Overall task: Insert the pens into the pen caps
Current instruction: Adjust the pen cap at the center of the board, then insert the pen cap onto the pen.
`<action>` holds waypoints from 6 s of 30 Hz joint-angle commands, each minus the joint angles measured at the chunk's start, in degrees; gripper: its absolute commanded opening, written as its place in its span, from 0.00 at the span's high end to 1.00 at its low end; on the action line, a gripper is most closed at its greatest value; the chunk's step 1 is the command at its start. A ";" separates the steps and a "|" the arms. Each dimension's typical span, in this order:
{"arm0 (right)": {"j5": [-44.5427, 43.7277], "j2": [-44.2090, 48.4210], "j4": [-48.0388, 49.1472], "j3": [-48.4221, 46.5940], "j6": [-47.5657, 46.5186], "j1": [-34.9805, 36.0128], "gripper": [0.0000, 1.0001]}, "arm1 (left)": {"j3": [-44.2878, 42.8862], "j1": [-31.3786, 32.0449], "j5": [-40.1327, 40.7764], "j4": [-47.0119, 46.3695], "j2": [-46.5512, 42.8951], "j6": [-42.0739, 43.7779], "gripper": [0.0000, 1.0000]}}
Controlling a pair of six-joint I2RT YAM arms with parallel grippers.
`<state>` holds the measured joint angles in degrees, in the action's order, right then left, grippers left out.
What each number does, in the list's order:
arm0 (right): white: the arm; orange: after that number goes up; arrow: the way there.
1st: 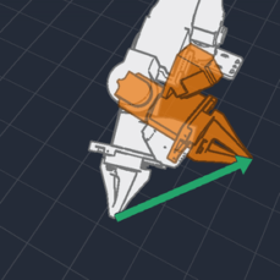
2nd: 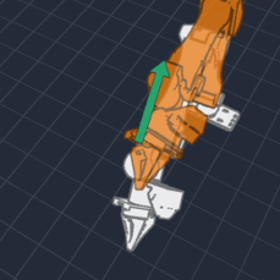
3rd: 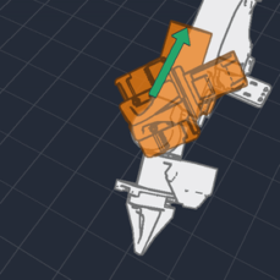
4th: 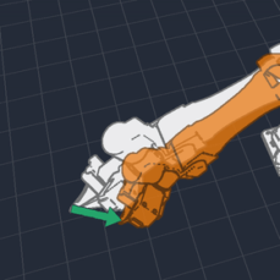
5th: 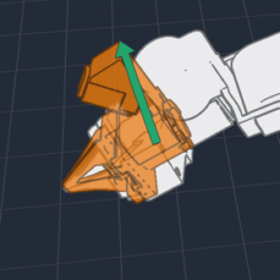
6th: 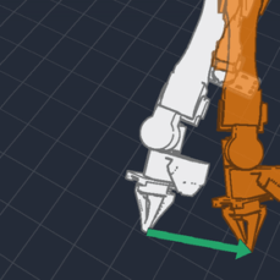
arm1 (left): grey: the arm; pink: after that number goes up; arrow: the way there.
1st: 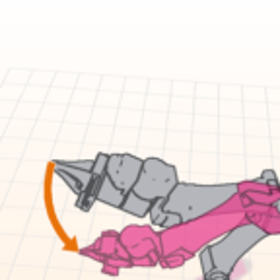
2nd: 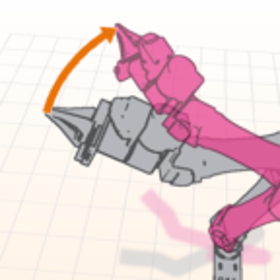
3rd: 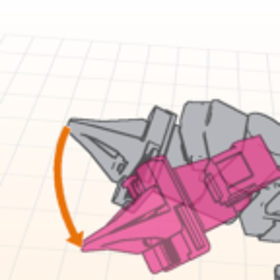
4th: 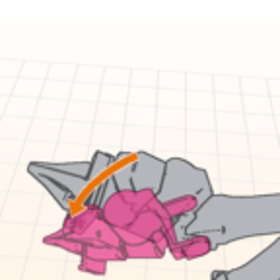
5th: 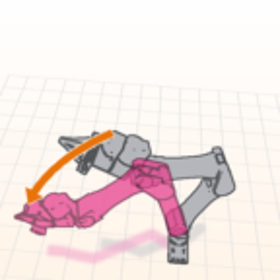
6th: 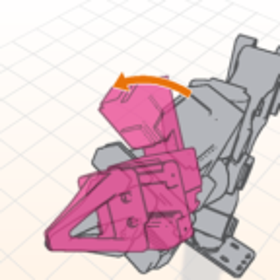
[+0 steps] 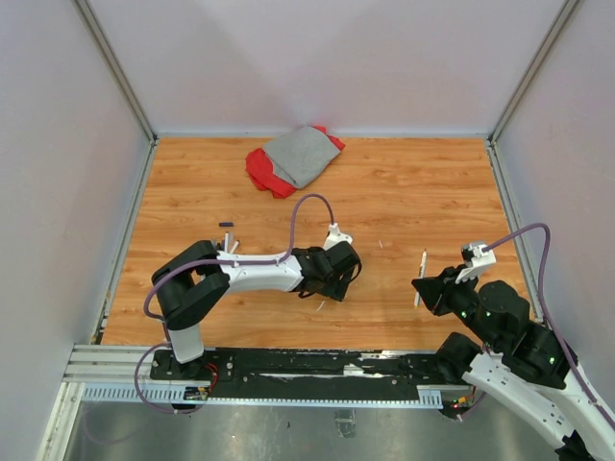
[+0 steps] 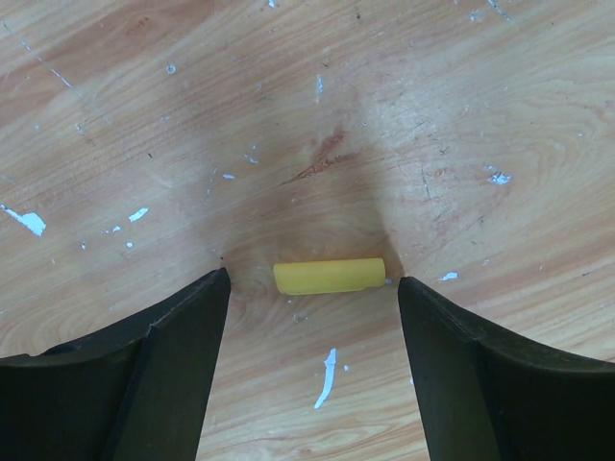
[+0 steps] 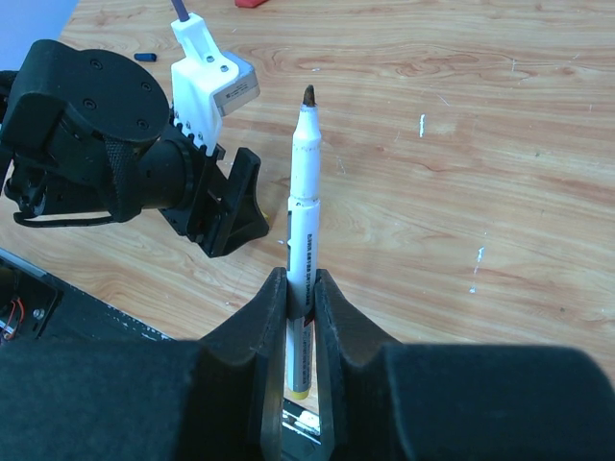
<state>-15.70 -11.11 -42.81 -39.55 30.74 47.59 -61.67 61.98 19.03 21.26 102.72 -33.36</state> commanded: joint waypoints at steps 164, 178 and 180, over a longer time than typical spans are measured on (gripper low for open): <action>-0.06 -0.76 0.60 0.53 -0.43 0.22 0.92 | 7.70 1.91 7.26 11.45 2.38 -24.15 0.72; 1.07 -2.19 2.73 1.68 0.32 0.24 0.92 | 5.57 1.85 5.65 16.13 6.89 -16.18 0.61; 0.95 -2.24 2.68 1.64 0.23 0.22 0.92 | 5.62 1.92 5.26 15.72 6.40 -16.00 0.59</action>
<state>-15.00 -13.08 -41.78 -38.22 30.63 47.59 -61.14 64.55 28.53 29.71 103.79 -52.21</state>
